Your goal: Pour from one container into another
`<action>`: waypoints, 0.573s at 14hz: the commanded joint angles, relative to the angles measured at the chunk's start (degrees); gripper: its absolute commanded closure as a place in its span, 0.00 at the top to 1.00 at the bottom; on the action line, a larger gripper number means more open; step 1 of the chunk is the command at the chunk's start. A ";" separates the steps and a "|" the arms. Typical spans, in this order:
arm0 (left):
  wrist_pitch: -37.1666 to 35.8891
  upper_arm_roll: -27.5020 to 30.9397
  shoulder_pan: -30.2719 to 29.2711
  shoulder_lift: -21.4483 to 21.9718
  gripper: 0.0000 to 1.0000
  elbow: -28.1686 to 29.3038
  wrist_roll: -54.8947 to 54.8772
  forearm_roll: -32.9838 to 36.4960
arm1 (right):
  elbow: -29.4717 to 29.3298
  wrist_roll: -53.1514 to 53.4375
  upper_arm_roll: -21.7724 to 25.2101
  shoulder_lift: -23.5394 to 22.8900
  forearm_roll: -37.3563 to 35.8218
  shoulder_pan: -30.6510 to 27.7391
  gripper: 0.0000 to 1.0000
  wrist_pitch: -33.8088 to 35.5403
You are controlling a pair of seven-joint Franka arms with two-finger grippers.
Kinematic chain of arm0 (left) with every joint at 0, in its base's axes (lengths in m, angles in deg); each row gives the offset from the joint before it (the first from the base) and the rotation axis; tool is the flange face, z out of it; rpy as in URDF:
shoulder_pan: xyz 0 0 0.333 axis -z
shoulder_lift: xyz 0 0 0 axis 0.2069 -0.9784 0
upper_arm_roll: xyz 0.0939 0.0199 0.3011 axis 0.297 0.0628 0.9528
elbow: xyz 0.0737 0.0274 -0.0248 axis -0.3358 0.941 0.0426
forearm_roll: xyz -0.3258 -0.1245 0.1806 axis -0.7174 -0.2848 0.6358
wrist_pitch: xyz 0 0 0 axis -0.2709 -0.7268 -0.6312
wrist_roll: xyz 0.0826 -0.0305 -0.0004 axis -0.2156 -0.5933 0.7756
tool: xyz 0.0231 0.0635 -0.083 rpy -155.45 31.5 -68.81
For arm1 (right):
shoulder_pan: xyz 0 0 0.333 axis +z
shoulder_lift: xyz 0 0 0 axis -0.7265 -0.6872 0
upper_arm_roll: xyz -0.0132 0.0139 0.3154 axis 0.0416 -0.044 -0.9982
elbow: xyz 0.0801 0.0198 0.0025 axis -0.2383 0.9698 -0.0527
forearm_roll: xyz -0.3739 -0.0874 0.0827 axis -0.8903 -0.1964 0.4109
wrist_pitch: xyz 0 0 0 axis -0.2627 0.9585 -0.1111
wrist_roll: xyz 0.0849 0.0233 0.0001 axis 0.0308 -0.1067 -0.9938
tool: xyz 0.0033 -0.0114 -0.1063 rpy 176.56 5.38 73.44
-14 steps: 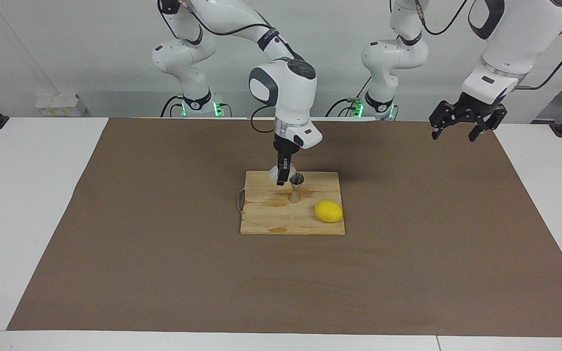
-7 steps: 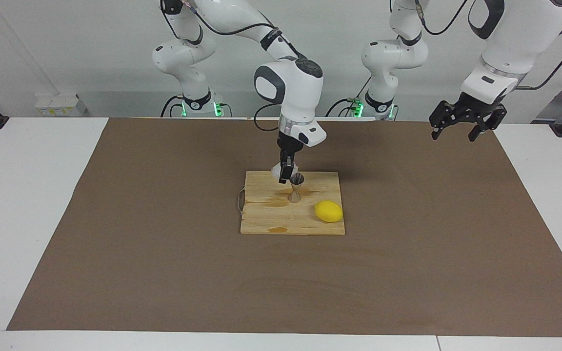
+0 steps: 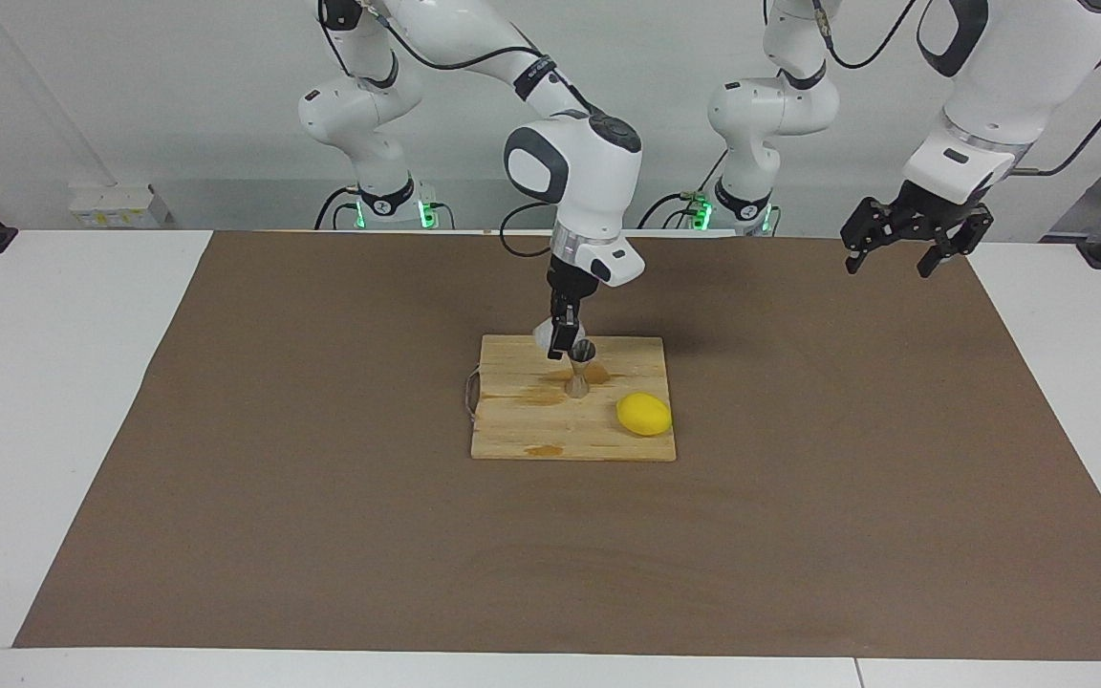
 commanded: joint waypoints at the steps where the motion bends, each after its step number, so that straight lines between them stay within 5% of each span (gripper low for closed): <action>1: -0.15 0.27 0.73 -0.85 1.00 -1.41 1.06 0.98 | -1.72 1.48 0.07 -1.09 -1.73 0.10 0.61 1.20; 8: -0.15 0.01 0.73 -1.55 1.00 -1.41 2.29 1.24 | -1.72 2.62 0.07 -1.36 -1.91 -0.34 0.61 0.58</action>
